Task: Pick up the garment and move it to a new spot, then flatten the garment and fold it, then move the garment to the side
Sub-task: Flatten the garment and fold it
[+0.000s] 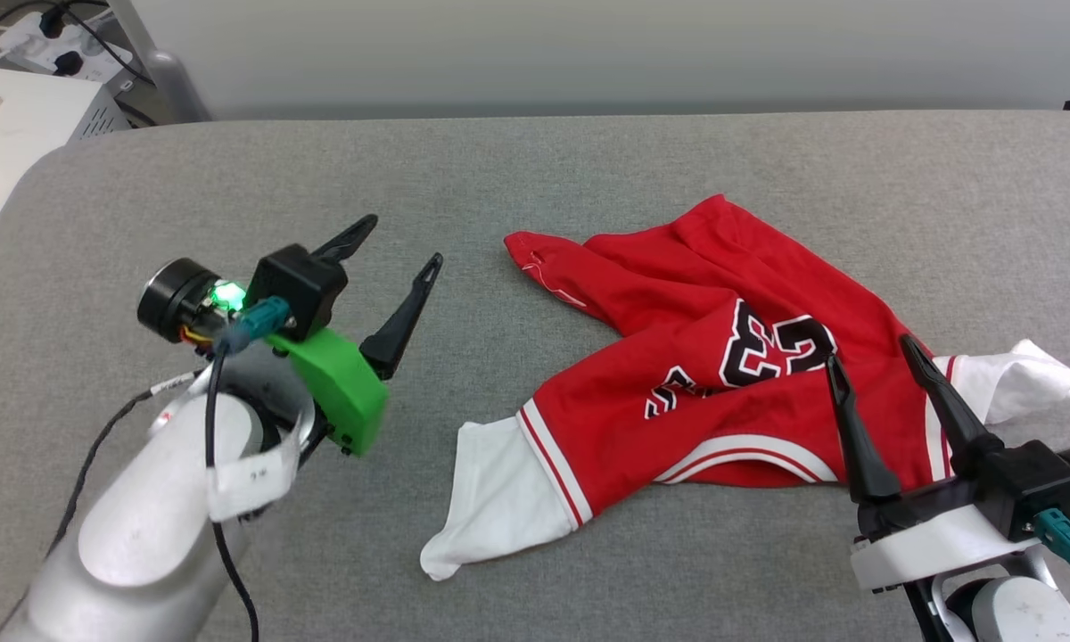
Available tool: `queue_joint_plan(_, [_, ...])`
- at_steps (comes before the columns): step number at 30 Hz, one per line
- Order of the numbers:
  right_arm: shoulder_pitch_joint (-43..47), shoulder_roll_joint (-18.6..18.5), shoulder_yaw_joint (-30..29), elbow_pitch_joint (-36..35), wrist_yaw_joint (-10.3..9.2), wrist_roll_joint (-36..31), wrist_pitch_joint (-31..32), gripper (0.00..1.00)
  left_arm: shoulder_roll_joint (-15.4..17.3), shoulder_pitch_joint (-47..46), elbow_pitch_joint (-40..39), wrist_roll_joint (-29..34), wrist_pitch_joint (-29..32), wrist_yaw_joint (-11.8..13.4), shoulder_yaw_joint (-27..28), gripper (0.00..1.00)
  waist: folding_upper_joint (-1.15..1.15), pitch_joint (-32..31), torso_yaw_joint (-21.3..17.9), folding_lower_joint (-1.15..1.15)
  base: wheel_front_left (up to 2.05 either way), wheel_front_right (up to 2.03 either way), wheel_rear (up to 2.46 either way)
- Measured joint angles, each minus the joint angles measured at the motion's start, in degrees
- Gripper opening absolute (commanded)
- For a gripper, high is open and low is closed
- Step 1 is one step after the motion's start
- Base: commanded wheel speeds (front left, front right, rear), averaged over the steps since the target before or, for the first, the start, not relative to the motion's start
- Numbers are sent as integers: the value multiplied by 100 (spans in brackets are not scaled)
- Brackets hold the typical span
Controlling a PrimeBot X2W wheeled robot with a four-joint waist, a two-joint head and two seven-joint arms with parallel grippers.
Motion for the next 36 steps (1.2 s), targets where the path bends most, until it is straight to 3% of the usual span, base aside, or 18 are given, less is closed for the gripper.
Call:
queue_joint_plan(7, [2, 78, -58, -88, 0, -55, 0, 100, 694, -1022, -193, -1820, 1863, 0, -1459, 100, 0, 188, -90, 0, 0, 0, 0])
queue_joint_plan(15, [-114, 122, 12, -92, 0, -90, -8, 100, 989, -1730, -225, -2894, 3627, 0, -3043, 100, 0, 442, -222, 0, 0, 0, 0])
queue_joint_plan(22, [-331, 157, 142, -88, 0, -113, -8, 100, 965, -1921, 205, -3119, 3742, 0, -3845, 100, 0, 683, -383, 0, 0, 0, 0])
queue_joint_plan(28, [-476, 174, 203, -80, 0, -152, -8, 100, 912, -2124, 571, -3133, 3659, -1, -4096, 100, 0, 912, -513, 0, 0, 0, 0])
queue_joint_plan(29, [-478, 174, 202, -76, 0, -157, -8, 100, 912, -2145, 570, -3133, 3657, -2, -4122, 67, 0, 939, -533, 0, 0, 0, 0])
queue_joint_plan(30, [-478, 175, 202, -74, 0, -167, -8, 100, 915, -2168, 565, -3112, 3618, -2, -4136, 1, 0, 960, -551, 0, 0, 0, 0])
queue_joint_plan(36, [-475, 176, 138, -68, 0, -199, -8, 100, 921, -2270, 699, -3126, 2999, -7, -4209, 0, 0, 928, -525, 0, 0, 0, 0])
